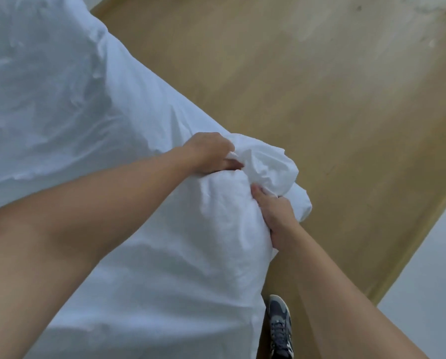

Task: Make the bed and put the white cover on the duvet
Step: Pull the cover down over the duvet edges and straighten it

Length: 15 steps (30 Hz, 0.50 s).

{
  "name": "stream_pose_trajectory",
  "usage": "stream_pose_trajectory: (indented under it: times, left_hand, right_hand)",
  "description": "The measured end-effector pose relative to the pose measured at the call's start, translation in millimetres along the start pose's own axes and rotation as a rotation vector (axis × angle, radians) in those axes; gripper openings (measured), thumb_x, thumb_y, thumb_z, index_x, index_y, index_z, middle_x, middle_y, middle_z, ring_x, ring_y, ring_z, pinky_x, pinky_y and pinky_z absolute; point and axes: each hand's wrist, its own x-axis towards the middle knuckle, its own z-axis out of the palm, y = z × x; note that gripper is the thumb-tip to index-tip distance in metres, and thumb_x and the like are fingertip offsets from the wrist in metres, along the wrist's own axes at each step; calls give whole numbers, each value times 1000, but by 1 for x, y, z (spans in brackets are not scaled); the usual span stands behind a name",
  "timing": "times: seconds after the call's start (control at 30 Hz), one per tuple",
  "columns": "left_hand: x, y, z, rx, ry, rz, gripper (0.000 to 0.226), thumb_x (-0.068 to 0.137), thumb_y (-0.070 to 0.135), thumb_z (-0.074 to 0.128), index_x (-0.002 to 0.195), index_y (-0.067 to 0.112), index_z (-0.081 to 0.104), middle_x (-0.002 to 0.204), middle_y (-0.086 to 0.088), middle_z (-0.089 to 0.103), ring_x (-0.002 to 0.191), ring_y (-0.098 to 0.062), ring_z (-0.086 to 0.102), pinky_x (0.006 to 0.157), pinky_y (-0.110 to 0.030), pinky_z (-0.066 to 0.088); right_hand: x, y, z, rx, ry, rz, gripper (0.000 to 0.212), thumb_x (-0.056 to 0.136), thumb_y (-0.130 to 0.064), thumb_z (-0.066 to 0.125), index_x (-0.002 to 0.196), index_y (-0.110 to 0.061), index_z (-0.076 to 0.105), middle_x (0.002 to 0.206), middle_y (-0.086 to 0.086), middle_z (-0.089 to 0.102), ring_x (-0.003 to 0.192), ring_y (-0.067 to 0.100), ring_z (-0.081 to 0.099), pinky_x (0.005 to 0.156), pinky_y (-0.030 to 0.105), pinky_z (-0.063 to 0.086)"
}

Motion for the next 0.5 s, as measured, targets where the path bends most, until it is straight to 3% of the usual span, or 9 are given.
stream_pose_trajectory:
  times: [0.07, 0.13, 0.2, 0.23, 0.3, 0.37, 0.4, 0.43, 0.5]
  left_hand:
    - [7, 7, -29, -58, 195, -41, 59, 93, 71, 49, 94, 14, 65, 94, -9, 68, 100, -35, 65, 75, -38, 41]
    - [19, 10, -59, -126, 613, -62, 64, 87, 74, 52, 83, 11, 62, 88, -17, 71, 85, -38, 67, 66, -37, 38]
    - [26, 7, -65, -139, 930, -49, 66, 77, 76, 55, 78, 11, 60, 78, -16, 67, 73, -36, 65, 64, -38, 42]
    - [26, 4, -56, -133, 945, -80, 65, 73, 76, 56, 85, 12, 61, 85, -14, 66, 79, -36, 64, 71, -40, 45]
    - [14, 3, -18, -154, 705, -235, 78, 67, 84, 52, 113, 21, 55, 122, -15, 58, 113, -38, 56, 99, -48, 36]
    - [-14, 2, 29, -151, 373, -420, 105, 66, 98, 35, 148, 32, 32, 160, -15, 24, 149, -39, 20, 120, -52, -1]
    - [-30, 0, 50, -141, 245, -492, 115, 64, 103, 23, 157, 35, 15, 168, -9, 6, 154, -36, 0, 119, -52, -15]
    - [-44, -3, 69, -154, 160, -544, 121, 62, 106, 15, 160, 36, 2, 170, -5, -4, 155, -31, -12, 119, -53, -19]
    - [-64, -2, 92, -232, 91, -601, 128, 57, 107, 6, 160, 34, -10, 170, 0, -10, 155, -26, -16, 122, -53, -15]
  right_hand:
    - [-7, -12, 2, -142, 244, -246, 41, 90, -52, 70, 93, -11, 70, 84, -4, 71, 78, 13, 66, 70, 30, 51]
    - [-13, -24, -5, -159, 459, -485, 44, 89, -56, 68, 86, -12, 68, 79, -4, 69, 74, 15, 64, 67, 30, 48]
    - [-12, -34, -7, -137, 582, -580, 42, 90, -54, 67, 84, -13, 64, 76, -4, 65, 72, 16, 62, 63, 30, 43]
    - [-7, -35, -5, -166, 595, -560, 40, 91, -53, 66, 88, -12, 65, 78, -5, 65, 76, 19, 63, 66, 30, 44]
    - [6, -25, -3, -314, 513, -359, 40, 93, -51, 62, 102, -13, 65, 93, -2, 67, 96, 27, 64, 80, 34, 47]
    - [16, -4, -10, -353, 364, -123, 35, 96, -48, 59, 107, -15, 62, 101, -1, 66, 103, 28, 61, 91, 37, 47]
    - [17, 4, -16, -328, 323, -80, 37, 97, -48, 59, 110, -14, 62, 99, -2, 66, 100, 28, 60, 91, 38, 47]
    - [18, 11, -21, -304, 319, -90, 38, 98, -48, 58, 114, -13, 62, 96, -3, 65, 96, 26, 59, 88, 37, 46]
    - [15, 15, -25, -308, 382, -205, 34, 100, -46, 55, 114, -14, 60, 87, -8, 59, 90, 22, 55, 83, 33, 41]
